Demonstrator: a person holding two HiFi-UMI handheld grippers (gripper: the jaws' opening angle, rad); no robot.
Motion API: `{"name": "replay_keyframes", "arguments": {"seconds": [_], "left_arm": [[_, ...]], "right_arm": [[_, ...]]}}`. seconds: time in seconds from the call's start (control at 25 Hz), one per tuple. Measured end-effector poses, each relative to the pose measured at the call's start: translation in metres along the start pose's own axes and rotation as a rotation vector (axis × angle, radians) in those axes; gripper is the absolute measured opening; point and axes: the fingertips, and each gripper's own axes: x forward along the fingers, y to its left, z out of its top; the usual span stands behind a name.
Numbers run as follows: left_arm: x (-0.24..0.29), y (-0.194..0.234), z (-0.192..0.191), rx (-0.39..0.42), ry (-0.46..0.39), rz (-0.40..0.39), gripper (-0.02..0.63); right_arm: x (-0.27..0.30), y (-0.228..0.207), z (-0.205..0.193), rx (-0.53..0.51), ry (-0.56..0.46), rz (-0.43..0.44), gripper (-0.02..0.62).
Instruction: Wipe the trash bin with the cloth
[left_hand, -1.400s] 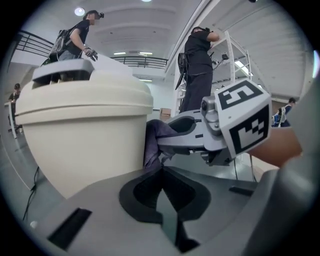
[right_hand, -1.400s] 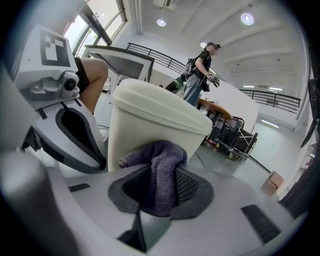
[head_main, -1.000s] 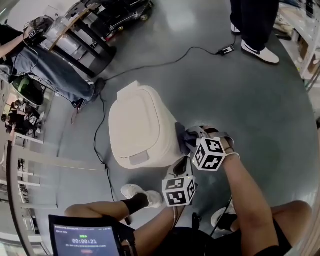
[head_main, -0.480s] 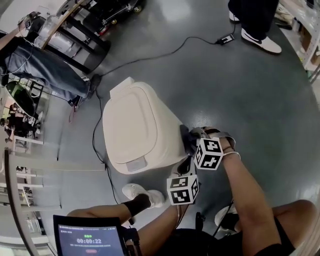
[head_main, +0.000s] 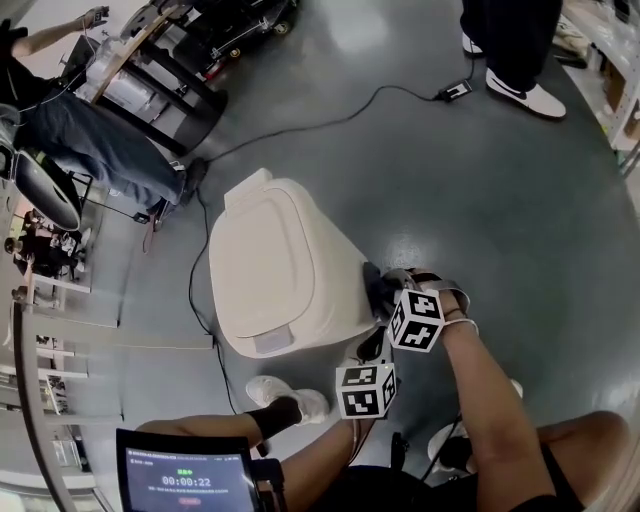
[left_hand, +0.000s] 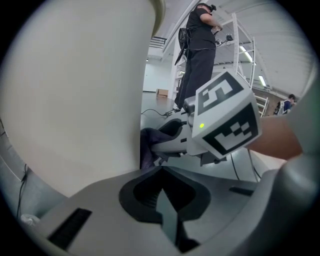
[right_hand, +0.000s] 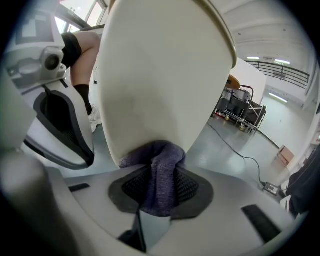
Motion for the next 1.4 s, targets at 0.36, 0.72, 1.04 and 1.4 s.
{"name": "replay_keyframes", "arguments": {"seconds": [0.36,0.72,1.04,1.4], "left_arm": [[-0.006,-0.003,0.022,0.034,-0.039,0.006,0.000],[-0.001,-0.016,0.069,0.087,-0.128,-0.009,0.000],[-0.007,-0.021,0.064,0.076,-0.119,-0.032,0.000],[-0.001,-0.013,0.042,0.064,-0.059,-0.055,0.000]], "right_arm": [[-0.048,-0.062,0.048,0.050,-0.201,-0.146,0.094],[-0.074,-0.104,0.107,-0.139,-0.281,-0.227,0.094],[-0.068,-0.102,0.113,-0.176,-0.246,-0.205,0.094],[-0.027,-0.086,0.088,-0.153,-0.146,-0.149,0.094]]}}
